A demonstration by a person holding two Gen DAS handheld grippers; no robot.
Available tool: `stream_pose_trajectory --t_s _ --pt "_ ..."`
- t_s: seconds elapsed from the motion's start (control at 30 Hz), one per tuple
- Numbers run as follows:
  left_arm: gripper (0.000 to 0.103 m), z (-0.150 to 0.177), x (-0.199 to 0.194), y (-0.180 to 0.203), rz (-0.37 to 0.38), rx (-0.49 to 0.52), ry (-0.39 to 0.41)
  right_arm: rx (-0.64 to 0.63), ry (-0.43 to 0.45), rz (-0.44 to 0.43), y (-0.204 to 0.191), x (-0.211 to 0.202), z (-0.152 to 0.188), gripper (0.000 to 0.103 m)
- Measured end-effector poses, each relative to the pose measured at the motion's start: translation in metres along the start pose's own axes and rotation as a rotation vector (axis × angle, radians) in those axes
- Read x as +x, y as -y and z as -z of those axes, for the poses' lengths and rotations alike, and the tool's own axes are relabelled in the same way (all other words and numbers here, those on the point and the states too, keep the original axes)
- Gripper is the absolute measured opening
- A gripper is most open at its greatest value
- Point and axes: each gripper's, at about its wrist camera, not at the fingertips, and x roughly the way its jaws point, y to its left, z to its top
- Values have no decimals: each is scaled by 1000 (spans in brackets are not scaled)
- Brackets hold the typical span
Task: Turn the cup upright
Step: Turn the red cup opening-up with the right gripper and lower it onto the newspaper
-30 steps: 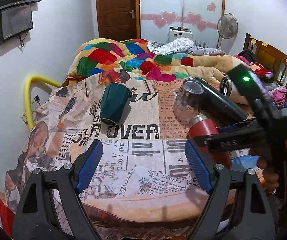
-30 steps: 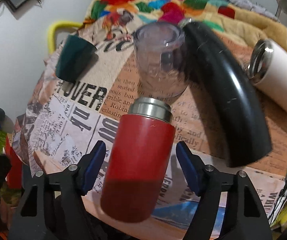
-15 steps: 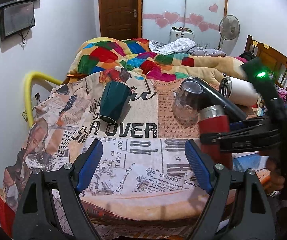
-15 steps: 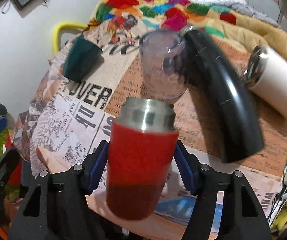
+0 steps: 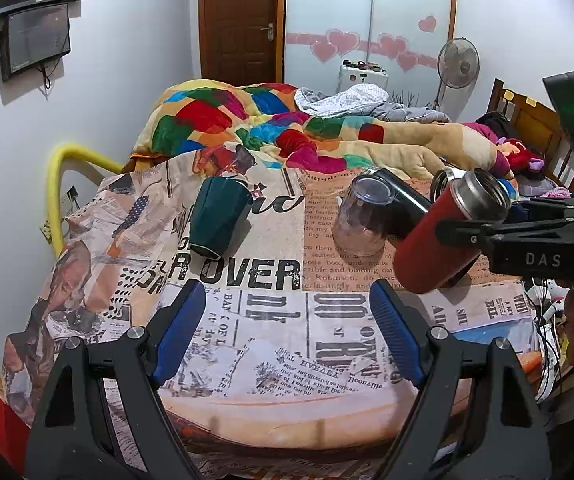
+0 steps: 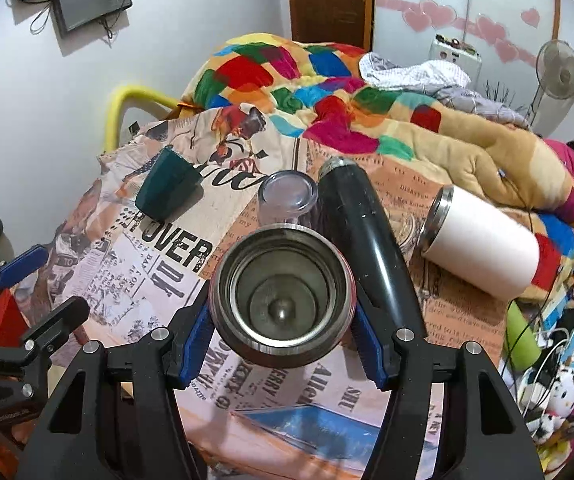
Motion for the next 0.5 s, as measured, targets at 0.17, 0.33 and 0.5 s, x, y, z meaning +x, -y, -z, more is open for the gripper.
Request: stream_pose_trajectory --t_s 0.17,0.33,0.5 --pt "84 0 5 2 0 3 -9 -36 -23 8 -3 8 11 59" --pt "84 3 10 4 3 5 -23 -38 -68 -1 -5 24 26 59" --pt "84 6 11 7 1 12 -33 -54 -74 14 -9 25 29 60"
